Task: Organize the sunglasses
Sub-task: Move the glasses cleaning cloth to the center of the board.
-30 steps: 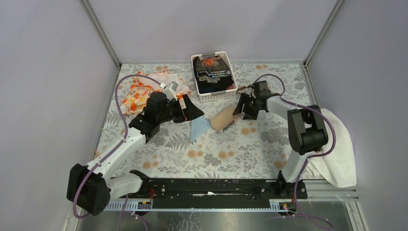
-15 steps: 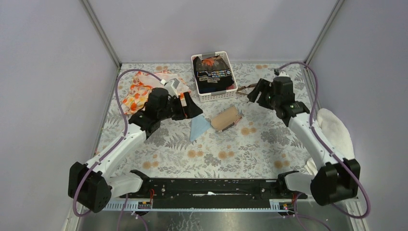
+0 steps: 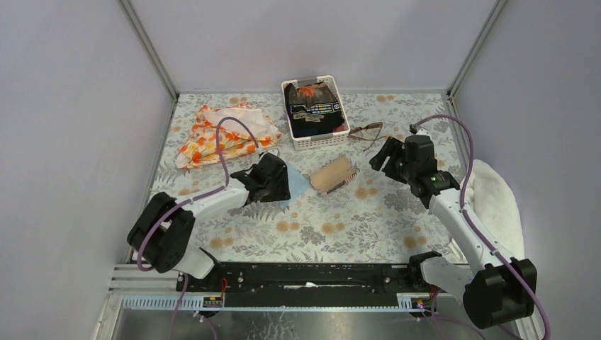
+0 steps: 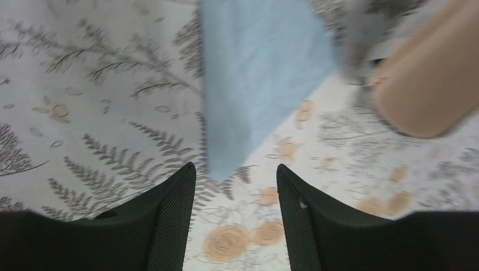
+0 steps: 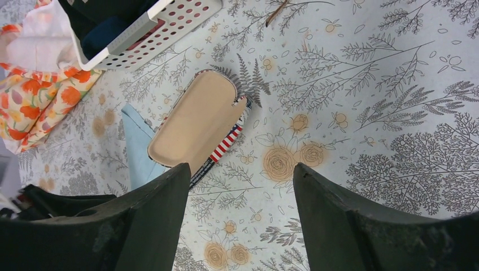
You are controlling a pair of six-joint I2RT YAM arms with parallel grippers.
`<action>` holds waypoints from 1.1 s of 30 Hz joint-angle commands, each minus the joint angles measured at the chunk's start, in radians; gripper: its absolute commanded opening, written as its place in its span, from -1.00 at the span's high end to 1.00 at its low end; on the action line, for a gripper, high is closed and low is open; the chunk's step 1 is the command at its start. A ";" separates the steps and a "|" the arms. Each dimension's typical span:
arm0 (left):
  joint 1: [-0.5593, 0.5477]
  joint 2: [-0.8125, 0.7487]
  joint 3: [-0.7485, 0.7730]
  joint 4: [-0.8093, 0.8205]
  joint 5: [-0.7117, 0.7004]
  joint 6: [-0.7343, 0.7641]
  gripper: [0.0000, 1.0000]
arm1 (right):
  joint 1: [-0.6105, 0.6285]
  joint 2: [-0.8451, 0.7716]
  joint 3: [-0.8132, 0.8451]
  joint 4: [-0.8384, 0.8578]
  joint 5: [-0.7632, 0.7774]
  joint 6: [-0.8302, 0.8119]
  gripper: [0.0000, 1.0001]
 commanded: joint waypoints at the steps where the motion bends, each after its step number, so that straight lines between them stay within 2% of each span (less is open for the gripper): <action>1: -0.014 0.032 -0.047 0.036 -0.129 -0.039 -0.14 | 0.000 -0.033 -0.009 0.002 0.018 0.015 -0.48; 3: -0.018 0.050 -0.061 0.054 -0.131 -0.039 -0.05 | 0.000 -0.028 -0.010 0.006 0.017 0.020 -0.48; 6: -0.018 0.099 -0.067 0.082 -0.115 -0.040 0.21 | 0.000 -0.020 -0.010 0.010 -0.009 0.030 -0.48; 11: -0.016 0.149 -0.062 0.125 -0.063 -0.047 0.28 | 0.000 -0.043 -0.011 0.006 -0.024 0.037 -0.48; 12: -0.016 0.154 -0.058 0.128 -0.061 -0.047 0.35 | 0.001 -0.051 -0.010 0.002 -0.029 0.034 -0.48; 14: -0.013 0.158 -0.045 0.118 -0.070 -0.047 0.63 | 0.001 -0.065 -0.006 -0.003 -0.060 0.030 -0.48; 16: -0.001 0.148 -0.032 0.091 -0.086 -0.048 1.00 | 0.000 -0.075 -0.003 -0.004 -0.113 0.032 -0.48; 23: 0.072 -0.065 -0.093 -0.028 -0.123 -0.052 1.00 | 0.043 -0.134 -0.021 0.024 -0.222 0.042 -0.48; 26: 0.079 -0.153 -0.124 -0.067 -0.127 -0.055 1.00 | 0.183 -0.123 -0.062 0.164 -0.224 0.102 -0.48; 29: 0.085 -0.173 -0.129 -0.119 -0.127 -0.057 1.00 | 0.407 0.035 0.005 0.184 -0.102 0.079 -0.47; 30: 0.087 -0.174 -0.128 -0.135 -0.136 -0.064 0.92 | 0.472 0.101 0.045 0.171 -0.069 0.067 -0.44; 31: 0.090 -0.178 -0.130 -0.148 -0.145 -0.073 0.64 | 0.544 0.164 0.084 0.164 -0.046 0.053 -0.39; 33: 0.104 -0.198 -0.134 -0.170 -0.156 -0.096 -0.16 | 0.624 0.280 0.168 0.149 0.000 0.022 -0.25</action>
